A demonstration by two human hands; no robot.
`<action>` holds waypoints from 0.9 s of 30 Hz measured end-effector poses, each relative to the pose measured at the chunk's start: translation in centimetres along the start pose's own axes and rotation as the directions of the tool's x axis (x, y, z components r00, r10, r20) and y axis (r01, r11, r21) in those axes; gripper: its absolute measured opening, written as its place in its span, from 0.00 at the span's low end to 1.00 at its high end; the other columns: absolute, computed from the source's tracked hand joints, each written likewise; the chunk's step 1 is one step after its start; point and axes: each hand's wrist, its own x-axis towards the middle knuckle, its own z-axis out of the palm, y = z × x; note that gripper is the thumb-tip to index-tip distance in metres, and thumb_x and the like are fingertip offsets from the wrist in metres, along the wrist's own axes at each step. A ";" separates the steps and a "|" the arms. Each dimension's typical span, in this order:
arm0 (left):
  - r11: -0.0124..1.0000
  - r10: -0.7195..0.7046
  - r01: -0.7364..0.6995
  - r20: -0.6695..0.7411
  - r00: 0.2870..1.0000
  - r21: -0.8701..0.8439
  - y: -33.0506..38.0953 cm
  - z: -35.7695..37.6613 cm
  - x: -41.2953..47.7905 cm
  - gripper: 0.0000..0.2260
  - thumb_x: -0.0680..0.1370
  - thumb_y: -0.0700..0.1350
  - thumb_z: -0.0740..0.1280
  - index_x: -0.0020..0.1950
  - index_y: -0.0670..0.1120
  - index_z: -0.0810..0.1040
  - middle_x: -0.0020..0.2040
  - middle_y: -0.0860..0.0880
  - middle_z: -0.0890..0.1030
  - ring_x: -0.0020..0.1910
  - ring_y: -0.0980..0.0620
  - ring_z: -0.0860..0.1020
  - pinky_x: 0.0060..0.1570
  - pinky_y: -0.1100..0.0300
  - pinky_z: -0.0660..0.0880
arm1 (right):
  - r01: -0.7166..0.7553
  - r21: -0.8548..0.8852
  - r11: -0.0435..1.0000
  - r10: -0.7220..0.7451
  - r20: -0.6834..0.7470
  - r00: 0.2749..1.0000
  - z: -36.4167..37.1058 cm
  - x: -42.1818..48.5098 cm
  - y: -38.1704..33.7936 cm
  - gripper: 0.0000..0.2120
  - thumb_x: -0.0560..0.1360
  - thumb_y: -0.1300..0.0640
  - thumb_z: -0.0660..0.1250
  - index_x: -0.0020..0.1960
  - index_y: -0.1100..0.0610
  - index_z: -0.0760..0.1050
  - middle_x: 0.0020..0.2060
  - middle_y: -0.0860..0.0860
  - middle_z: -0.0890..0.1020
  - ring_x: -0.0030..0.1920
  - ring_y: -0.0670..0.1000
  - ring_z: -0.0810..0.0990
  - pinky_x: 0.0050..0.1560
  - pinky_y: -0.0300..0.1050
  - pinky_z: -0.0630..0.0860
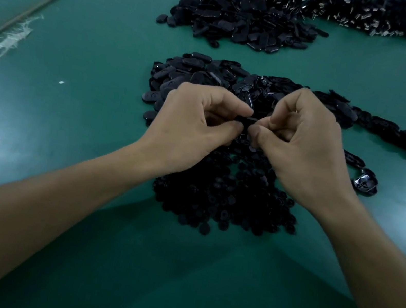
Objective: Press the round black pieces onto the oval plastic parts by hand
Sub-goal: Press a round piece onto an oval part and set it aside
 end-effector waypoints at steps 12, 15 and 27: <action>0.997 0.022 -0.021 -0.017 1.000 0.072 0.0 0.5 -0.4 0.12 0.74 0.35 0.72 0.52 0.51 0.83 0.46 0.54 0.86 0.46 0.57 0.85 0.51 0.52 0.82 | -0.043 -0.019 0.999 0.042 -0.045 0.998 0.8 -0.2 -0.6 0.18 0.73 0.62 0.75 0.36 0.50 0.66 0.38 0.56 0.83 0.42 0.57 0.84 0.41 0.58 0.81; 0.995 0.060 -0.057 -0.029 0.998 0.085 0.2 0.4 -0.5 0.13 0.74 0.34 0.72 0.53 0.49 0.83 0.46 0.55 0.86 0.45 0.59 0.85 0.50 0.58 0.82 | -0.057 -0.030 0.998 0.055 -0.083 0.995 0.9 -0.3 -0.7 0.19 0.72 0.61 0.75 0.34 0.50 0.66 0.37 0.57 0.84 0.40 0.58 0.84 0.39 0.58 0.81; 0.899 0.262 -0.232 -0.032 0.964 0.372 0.4 0.8 -0.9 0.10 0.74 0.36 0.73 0.55 0.45 0.85 0.47 0.57 0.84 0.46 0.62 0.82 0.50 0.67 0.78 | -0.053 -0.096 0.994 0.047 -0.062 0.997 1.0 -0.2 -0.5 0.18 0.75 0.64 0.72 0.34 0.50 0.69 0.34 0.52 0.83 0.37 0.55 0.85 0.39 0.55 0.82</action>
